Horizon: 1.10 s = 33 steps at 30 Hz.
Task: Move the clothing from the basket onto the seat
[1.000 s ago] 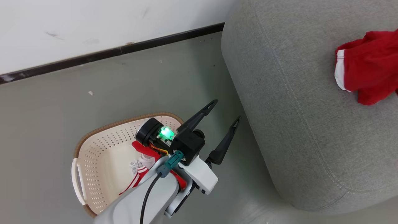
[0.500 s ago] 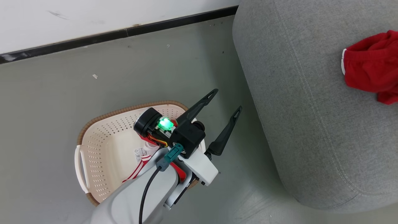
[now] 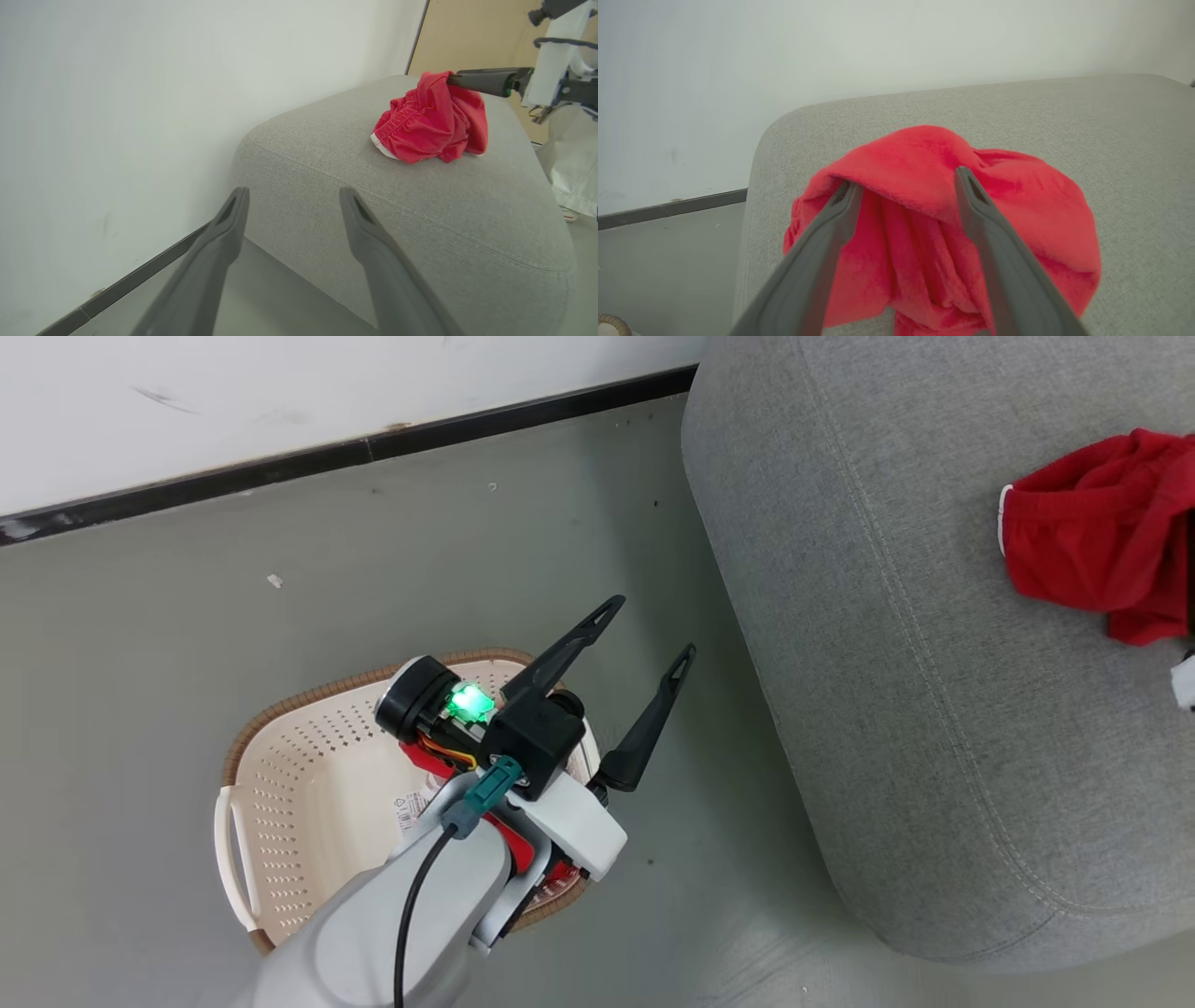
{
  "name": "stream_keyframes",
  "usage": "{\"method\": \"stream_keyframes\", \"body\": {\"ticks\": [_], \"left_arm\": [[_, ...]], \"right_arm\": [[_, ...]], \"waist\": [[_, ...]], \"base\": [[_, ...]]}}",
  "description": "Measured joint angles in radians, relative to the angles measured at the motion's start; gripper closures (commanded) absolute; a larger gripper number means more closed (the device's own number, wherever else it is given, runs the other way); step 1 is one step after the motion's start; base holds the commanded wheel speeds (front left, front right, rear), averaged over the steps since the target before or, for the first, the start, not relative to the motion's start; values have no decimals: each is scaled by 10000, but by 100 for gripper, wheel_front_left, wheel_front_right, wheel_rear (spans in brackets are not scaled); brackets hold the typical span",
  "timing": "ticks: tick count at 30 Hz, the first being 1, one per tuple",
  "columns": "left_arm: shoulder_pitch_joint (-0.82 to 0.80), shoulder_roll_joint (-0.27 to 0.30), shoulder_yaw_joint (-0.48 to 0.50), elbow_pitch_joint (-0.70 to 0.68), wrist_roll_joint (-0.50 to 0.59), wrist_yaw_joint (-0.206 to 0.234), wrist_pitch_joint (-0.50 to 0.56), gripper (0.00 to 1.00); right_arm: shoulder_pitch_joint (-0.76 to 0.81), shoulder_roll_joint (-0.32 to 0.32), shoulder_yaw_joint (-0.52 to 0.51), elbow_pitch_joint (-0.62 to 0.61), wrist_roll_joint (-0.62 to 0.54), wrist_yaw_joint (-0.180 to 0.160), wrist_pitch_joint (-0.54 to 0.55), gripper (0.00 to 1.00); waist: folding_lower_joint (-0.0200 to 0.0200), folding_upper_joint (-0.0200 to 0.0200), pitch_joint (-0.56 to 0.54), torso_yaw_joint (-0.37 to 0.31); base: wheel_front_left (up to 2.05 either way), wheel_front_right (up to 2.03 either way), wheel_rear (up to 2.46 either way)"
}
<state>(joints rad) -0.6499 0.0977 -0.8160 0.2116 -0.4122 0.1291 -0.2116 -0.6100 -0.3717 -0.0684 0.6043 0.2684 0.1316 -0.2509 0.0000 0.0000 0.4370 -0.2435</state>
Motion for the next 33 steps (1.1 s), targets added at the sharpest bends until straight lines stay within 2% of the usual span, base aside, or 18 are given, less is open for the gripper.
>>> {"method": "stream_keyframes", "body": {"ticks": [9,14,23,33], "left_arm": [[190,247,447,347,-192,21,-194,0],[511,322,750,477,-282,109,-290,0],[1237,654,1743,637,-495,704,-366,0],[2416,1011,3196,520,-560,1484,-380,0]], "right_arm": [[1321,339,-420,-1241,-345,0,0,0],[1568,617,-316,-1981,-612,0,-2,0],[1573,1055,311,-2874,-1172,2,-2,0],[1989,1910,1235,-3271,-1574,0,-4,0]], "waist": [[0,0,-409,-199],[0,0,-720,-231],[0,0,-1347,-28],[0,0,-2036,522]], "base": [[0,0,0],[0,0,0],[0,0,0],[0,0,0]]}}
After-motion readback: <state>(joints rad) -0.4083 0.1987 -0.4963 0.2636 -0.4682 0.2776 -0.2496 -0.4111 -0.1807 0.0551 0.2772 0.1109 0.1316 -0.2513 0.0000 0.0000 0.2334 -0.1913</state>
